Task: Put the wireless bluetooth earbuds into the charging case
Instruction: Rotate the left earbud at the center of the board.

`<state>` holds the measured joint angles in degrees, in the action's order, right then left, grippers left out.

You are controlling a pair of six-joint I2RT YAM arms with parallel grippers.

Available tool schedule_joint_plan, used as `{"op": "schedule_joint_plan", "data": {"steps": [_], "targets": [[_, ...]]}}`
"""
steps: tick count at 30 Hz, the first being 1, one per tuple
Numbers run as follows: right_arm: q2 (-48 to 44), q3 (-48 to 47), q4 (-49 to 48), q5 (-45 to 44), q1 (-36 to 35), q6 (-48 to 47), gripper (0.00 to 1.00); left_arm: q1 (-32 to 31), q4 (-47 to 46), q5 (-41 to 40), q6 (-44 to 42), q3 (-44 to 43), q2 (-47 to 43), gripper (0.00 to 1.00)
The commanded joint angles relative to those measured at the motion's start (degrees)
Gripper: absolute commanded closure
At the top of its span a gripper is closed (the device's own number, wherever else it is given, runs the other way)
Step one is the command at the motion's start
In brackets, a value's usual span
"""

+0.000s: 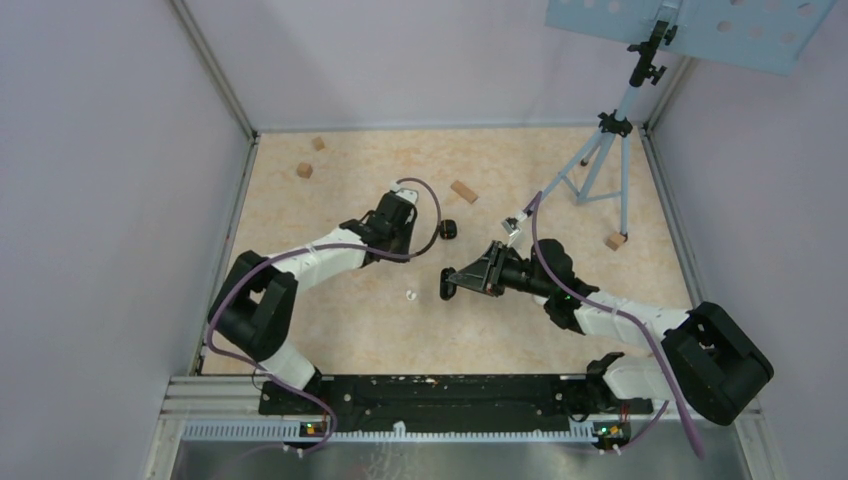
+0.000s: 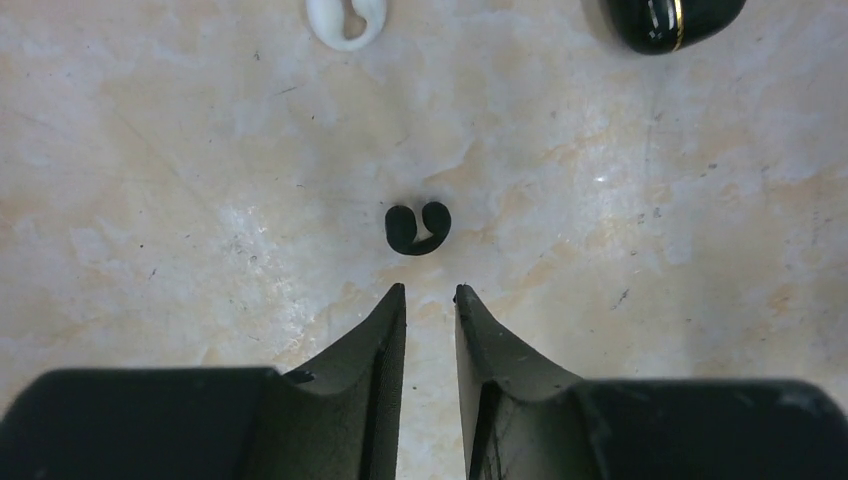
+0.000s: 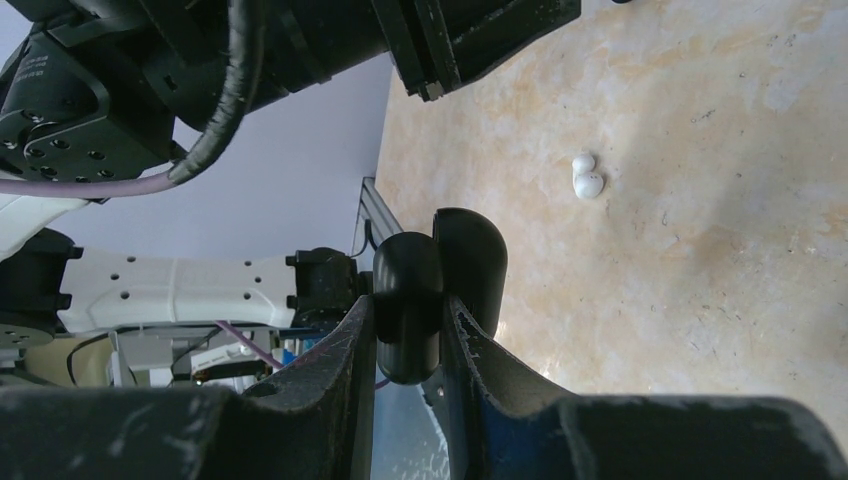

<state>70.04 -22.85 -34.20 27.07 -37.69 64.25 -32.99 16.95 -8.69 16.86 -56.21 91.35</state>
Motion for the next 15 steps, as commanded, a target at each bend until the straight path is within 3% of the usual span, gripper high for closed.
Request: {"op": "schedule_joint_plan", "data": {"steps": [1, 15], "targets": [[-1.09, -0.01, -1.59, -0.15, 0.33, -0.53, 1.0, 0.03, 1.5, -1.01, -4.83, -3.17, 2.58, 0.7], [-2.12, 0.12, -0.28, -0.7, 0.33, -0.88, 1.0, 0.01, 2.26, -0.9, -3.32, -11.75, 13.76, 0.71]]}}
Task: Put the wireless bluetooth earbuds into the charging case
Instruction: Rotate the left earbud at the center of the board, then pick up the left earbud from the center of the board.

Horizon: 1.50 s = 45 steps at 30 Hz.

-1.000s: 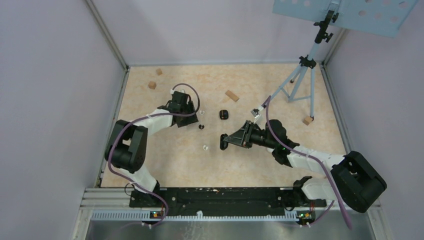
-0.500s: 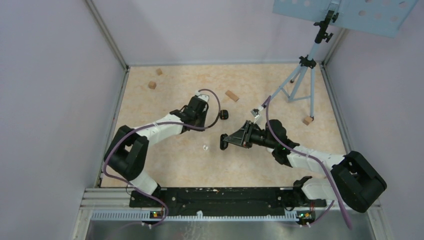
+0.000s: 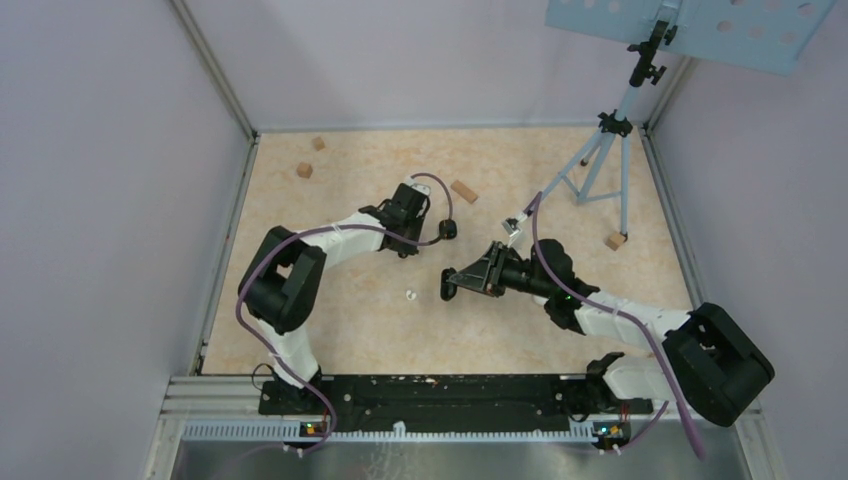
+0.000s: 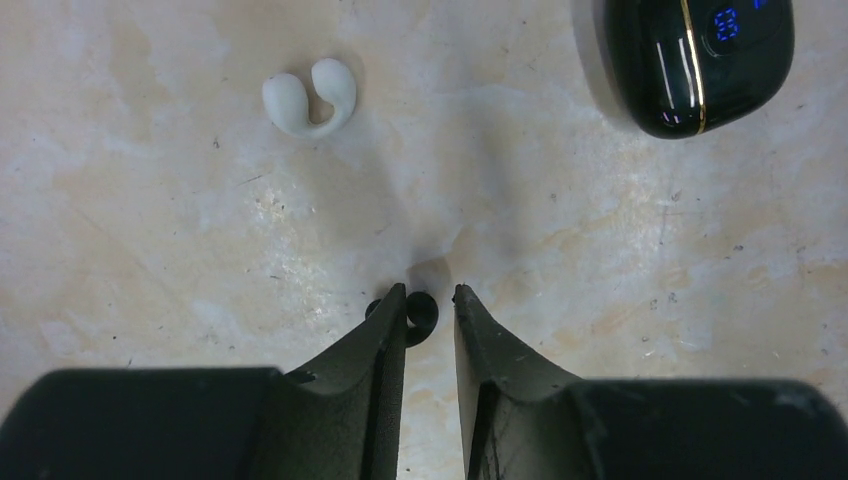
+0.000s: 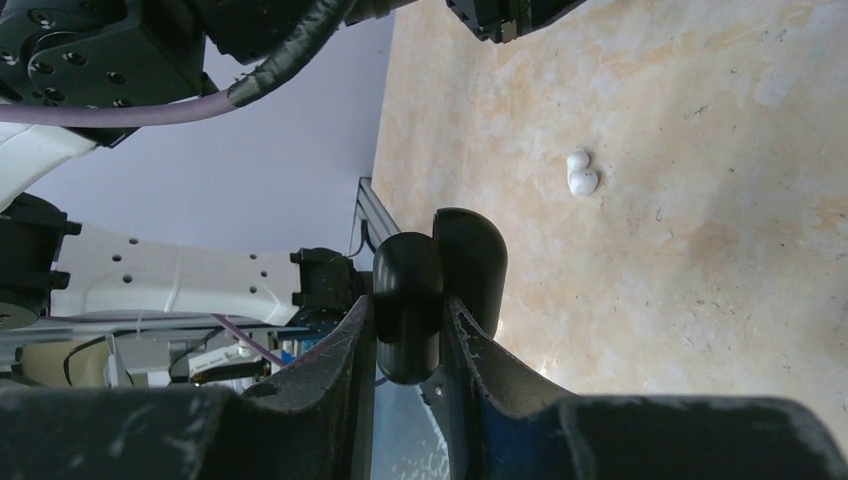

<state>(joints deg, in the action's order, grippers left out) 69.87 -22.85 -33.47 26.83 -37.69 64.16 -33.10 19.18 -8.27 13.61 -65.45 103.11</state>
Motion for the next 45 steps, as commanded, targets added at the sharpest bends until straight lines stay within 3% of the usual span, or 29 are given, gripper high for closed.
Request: {"op": "schedule_joint_plan", "data": {"steps": [1, 14, 22, 26, 32, 45], "targets": [[-1.96, 0.15, -0.98, -0.37, 0.34, -0.81, 1.0, 0.12, 0.62, -1.65, -0.07, -3.09, 2.57, 0.7], [-2.75, 1.05, -1.31, -0.51, 0.33, -0.53, 1.0, 0.19, -0.99, -5.8, 1.92, -2.49, -1.74, 0.66], [-3.23, 1.31, -1.4, -0.9, 0.34, -0.41, 1.0, 0.21, -0.87, 0.52, 0.77, 0.22, -6.65, 0.68], [-3.36, 1.3, -1.42, -0.6, 0.34, -0.29, 1.0, -0.04, 2.88, 7.07, -2.58, 0.19, -6.28, 0.71], [-3.07, 1.22, -1.68, -0.43, 0.27, -0.28, 1.0, -0.17, 4.61, 7.9, -4.47, 0.18, -4.55, 0.69], [-3.53, 1.14, -0.69, -0.03, 0.31, -0.79, 1.0, -0.13, 4.95, 2.77, -5.69, -2.37, -0.02, 0.69]]}}
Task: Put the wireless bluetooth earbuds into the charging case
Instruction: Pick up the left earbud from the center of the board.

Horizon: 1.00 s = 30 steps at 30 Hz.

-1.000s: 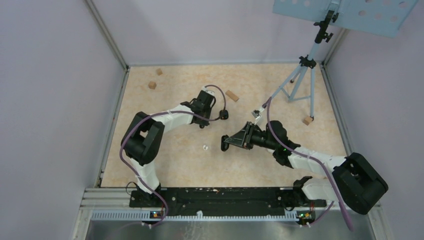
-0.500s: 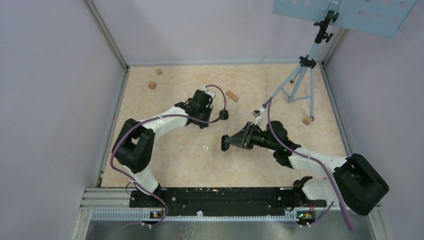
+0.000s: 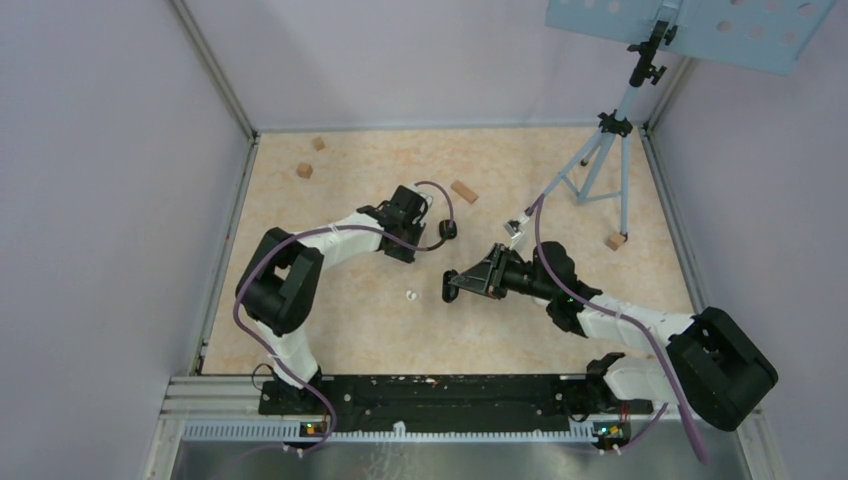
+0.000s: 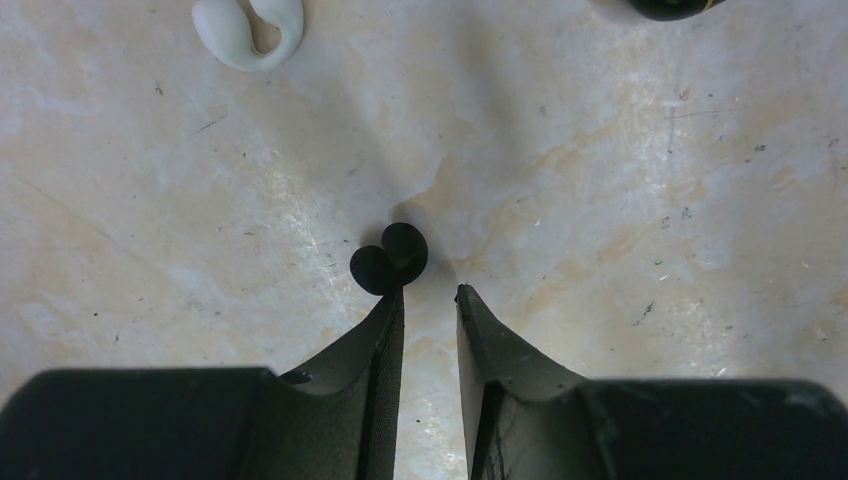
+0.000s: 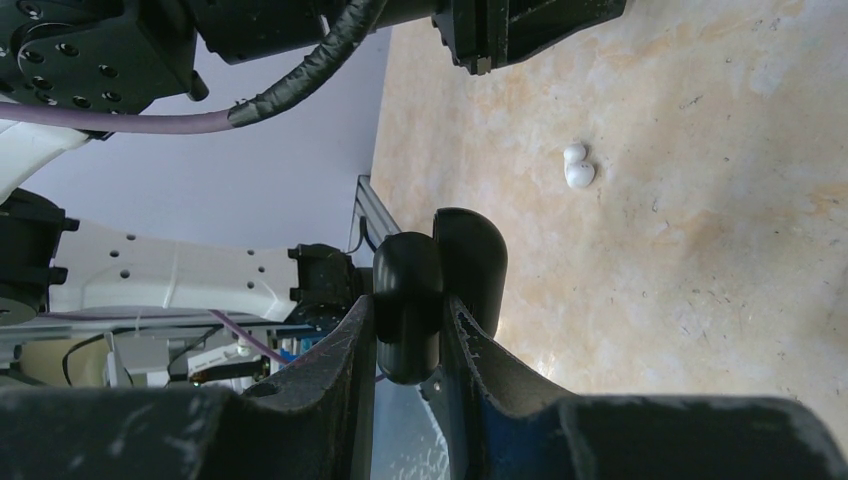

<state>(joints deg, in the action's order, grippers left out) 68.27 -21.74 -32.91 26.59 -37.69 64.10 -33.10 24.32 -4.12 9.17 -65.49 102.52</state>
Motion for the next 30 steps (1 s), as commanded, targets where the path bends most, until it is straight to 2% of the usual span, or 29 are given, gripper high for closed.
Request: {"op": "schedule_joint_plan", "data": {"steps": [1, 11, 30], "targets": [[-2.11, -0.08, -0.73, 0.22, 0.34, -0.85, 1.0, -0.16, -0.18, -1.34, -1.29, -2.47, 0.58, 0.69], [-2.25, -0.29, -0.31, 0.05, 0.34, -1.18, 1.0, -0.17, -0.41, 1.47, -1.26, -3.98, 0.72, 0.7], [-2.24, -0.83, 0.37, -0.22, 0.34, -1.42, 1.0, -0.04, -0.45, -4.51, -3.29, -4.43, 3.6, 0.7]]}}
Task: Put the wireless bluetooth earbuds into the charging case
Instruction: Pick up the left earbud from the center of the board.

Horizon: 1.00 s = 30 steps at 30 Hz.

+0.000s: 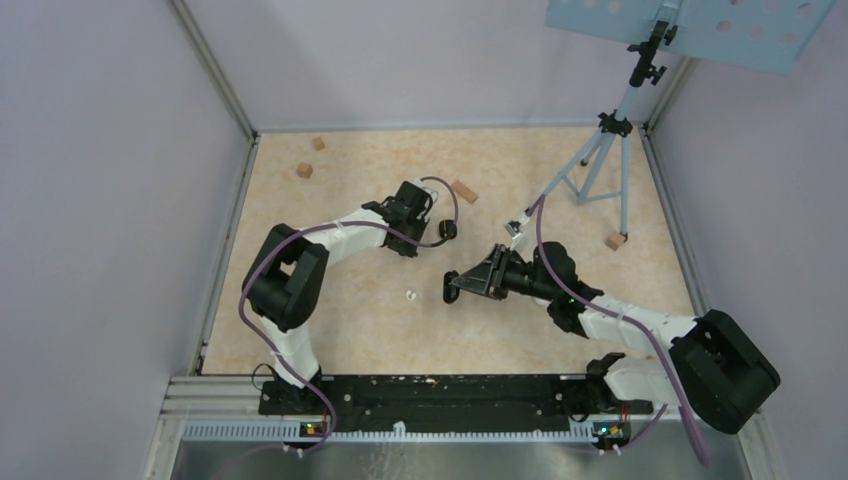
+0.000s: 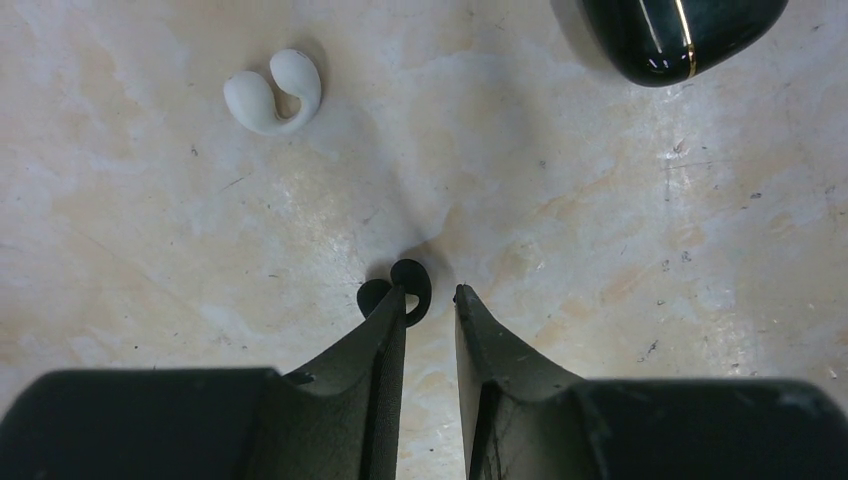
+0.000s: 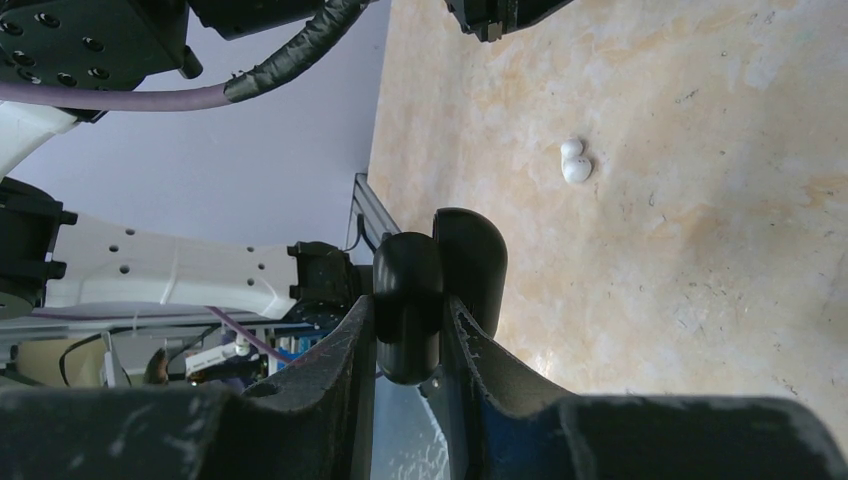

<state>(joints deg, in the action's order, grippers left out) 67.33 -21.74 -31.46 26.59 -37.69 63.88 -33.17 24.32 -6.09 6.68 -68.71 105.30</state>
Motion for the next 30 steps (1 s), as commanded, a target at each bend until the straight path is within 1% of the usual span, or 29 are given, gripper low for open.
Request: {"op": "schedule_joint_plan", "data": {"steps": [1, 17, 22, 30], "targets": [[-1.32, -0.82, -1.09, -0.29, 0.34, -1.18, 1.0, 0.01, -0.54, -2.99, -0.75, -1.17, 0.87, 0.7], [-1.23, -0.89, -0.94, -0.4, 0.31, -1.14, 1.0, 0.0, -2.28, -8.2, 0.26, -0.15, -0.06, 0.7], [-1.06, -1.02, -1.02, -0.39, 0.32, -1.2, 1.0, -0.01, -2.86, -9.27, -0.09, 0.01, 0.06, 0.68], [-1.13, -1.0, -0.98, -0.4, 0.34, -1.21, 1.0, 0.12, -3.39, -11.73, -0.63, -0.41, 0.95, 0.68]]}}
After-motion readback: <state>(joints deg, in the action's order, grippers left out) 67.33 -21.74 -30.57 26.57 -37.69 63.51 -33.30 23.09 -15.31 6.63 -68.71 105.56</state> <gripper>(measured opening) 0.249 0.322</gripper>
